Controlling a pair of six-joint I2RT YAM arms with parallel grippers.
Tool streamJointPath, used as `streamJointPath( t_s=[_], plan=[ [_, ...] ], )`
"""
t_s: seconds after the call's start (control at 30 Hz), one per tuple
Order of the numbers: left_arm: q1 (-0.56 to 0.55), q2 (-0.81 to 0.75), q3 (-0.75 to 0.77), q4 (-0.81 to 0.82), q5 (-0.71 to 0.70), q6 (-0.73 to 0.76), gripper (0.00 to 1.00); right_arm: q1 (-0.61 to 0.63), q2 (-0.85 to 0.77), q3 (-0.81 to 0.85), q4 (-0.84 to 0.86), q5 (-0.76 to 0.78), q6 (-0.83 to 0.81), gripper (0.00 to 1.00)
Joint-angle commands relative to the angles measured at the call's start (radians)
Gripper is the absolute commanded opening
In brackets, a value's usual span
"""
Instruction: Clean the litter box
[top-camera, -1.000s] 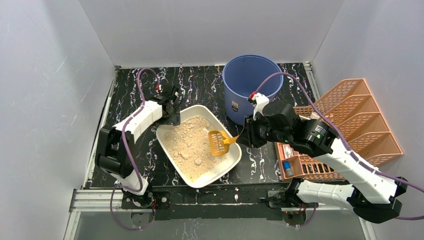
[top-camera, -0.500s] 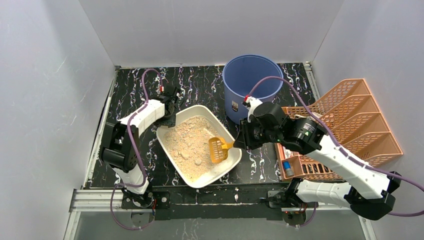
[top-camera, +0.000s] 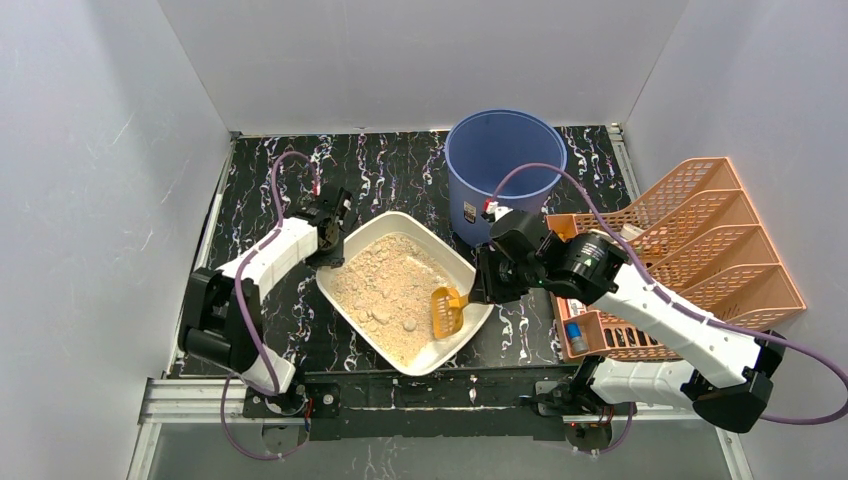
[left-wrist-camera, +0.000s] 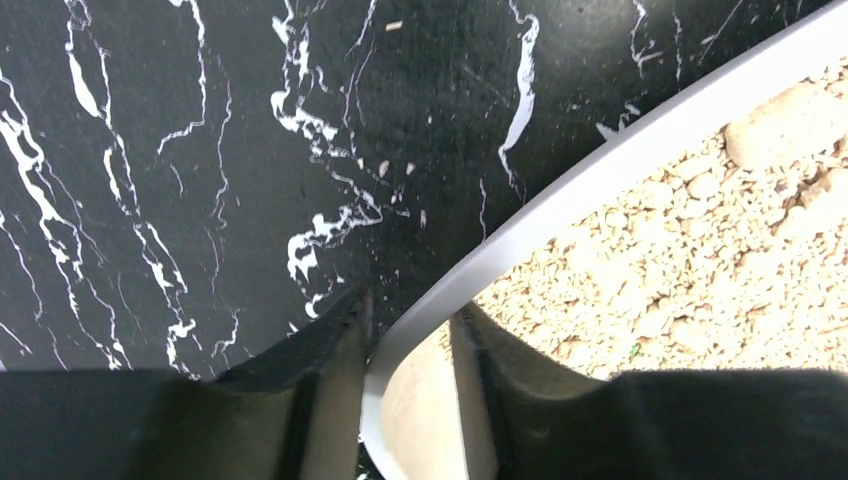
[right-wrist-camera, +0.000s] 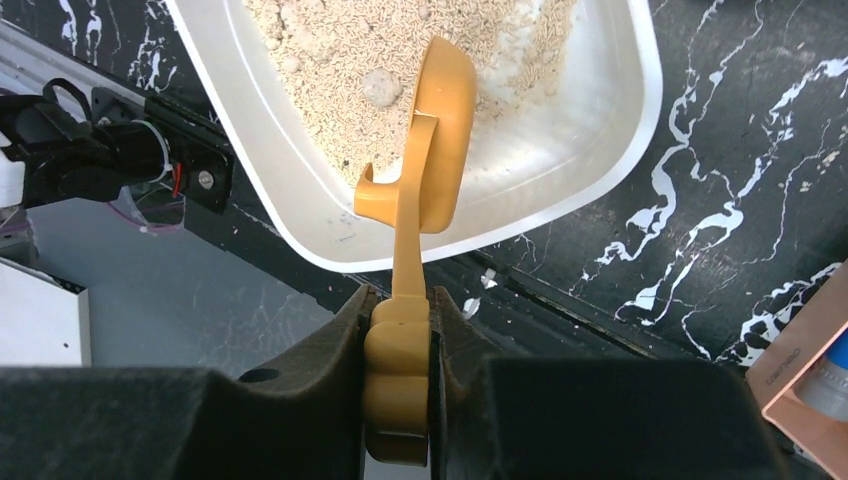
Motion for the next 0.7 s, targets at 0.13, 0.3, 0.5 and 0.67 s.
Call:
streamJointPath(
  t_s=[0.13, 0.3, 0.5, 0.67],
  plan=[
    [-0.007, -0.140, -0.089, -0.050, 0.104, -0.046, 0.23, -0.001, -0.017, -0.062, 0.022, -0.023, 0.114, 0.01],
    [-0.011, -0.128, -0.102, -0.039, 0.109, -0.054, 0.22, 0.000, -0.037, -0.108, 0.030, -0.030, 0.155, 0.01],
    [-0.011, -0.098, -0.113, -0.029, 0.073, -0.040, 0.36, -0.001, -0.080, -0.169, 0.064, -0.035, 0.204, 0.01],
    [-0.011, -0.071, -0.106, -0.018, 0.070, -0.036, 0.30, -0.001, -0.125, -0.244, 0.130, -0.059, 0.254, 0.01]
  ],
)
